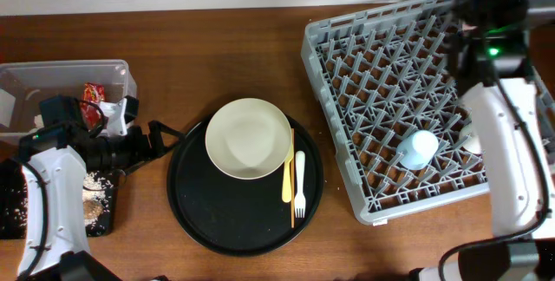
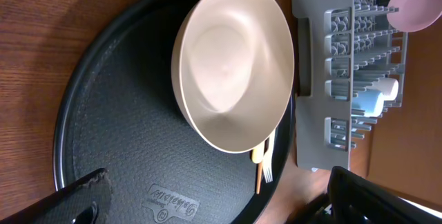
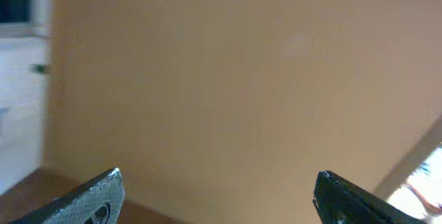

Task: Sort waste into correct bins and load items into the dishwasher rack
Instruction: 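Release the pink bowl and withdraw the right gripper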

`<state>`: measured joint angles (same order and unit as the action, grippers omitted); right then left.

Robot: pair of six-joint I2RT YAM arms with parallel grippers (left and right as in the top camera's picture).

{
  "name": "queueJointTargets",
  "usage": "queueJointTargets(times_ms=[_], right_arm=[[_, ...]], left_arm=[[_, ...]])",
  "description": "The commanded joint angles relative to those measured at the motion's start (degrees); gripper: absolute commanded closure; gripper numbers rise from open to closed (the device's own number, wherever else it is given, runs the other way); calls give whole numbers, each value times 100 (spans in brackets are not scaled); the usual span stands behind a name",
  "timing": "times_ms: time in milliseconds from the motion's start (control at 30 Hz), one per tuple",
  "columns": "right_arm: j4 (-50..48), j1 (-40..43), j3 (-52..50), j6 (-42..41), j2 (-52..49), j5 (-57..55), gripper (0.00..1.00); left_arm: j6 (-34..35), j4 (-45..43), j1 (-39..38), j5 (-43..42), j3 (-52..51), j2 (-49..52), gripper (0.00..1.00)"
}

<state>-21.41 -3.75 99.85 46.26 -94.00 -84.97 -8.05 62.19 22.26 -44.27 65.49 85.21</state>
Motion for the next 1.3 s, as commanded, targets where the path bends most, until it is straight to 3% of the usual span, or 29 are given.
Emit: queueJointTargets(times_ms=[0, 267, 333, 467, 567, 633, 700, 767, 833, 1000, 1067, 1167, 1267], right_arm=[[173, -754, 31, -1440, -4, -122, 1], [264, -1480, 31, -1657, -39, -365, 1], [446, -1703, 31, -1016, -4, 94, 1], [680, -1880, 33, -901, 55, 385, 1], [2020, -1950, 33, -1130, 160, 1123, 1], [4323, -1912, 140, -3254, 673, 2828, 1], [5608, -1381, 326, -4850, 1014, 5031, 1], [6131, -518, 345, -5327, 1086, 6507, 1], [6585, 87, 345, -5480, 909, 6701, 1], [7097, 1255, 343, -5316, 437, 6863, 1], [6905, 1698, 339, -5195, 271, 6885, 12], [6638, 2135, 339, -3893, -549, 7965, 15], [6164, 2218, 339, -3727, -1495, 8024, 18]], left_arm=[[-15, 4, 31, -20, 76, 17, 1], [-15, 4, 31, -20, 76, 17, 1], [-15, 4, 31, -20, 76, 17, 1], [-15, 4, 31, -20, 76, 17, 0], [-15, 4, 31, -20, 76, 17, 0], [-15, 4, 31, -20, 76, 17, 0], [-15, 4, 31, -20, 76, 17, 1], [-15, 4, 31, -20, 76, 17, 1], [-15, 4, 31, -20, 76, 17, 0], [-15, 4, 31, -20, 76, 17, 1], [-15, 4, 31, -20, 76, 17, 0], [-15, 4, 31, -20, 76, 17, 1], [-15, 4, 31, -20, 76, 17, 1]])
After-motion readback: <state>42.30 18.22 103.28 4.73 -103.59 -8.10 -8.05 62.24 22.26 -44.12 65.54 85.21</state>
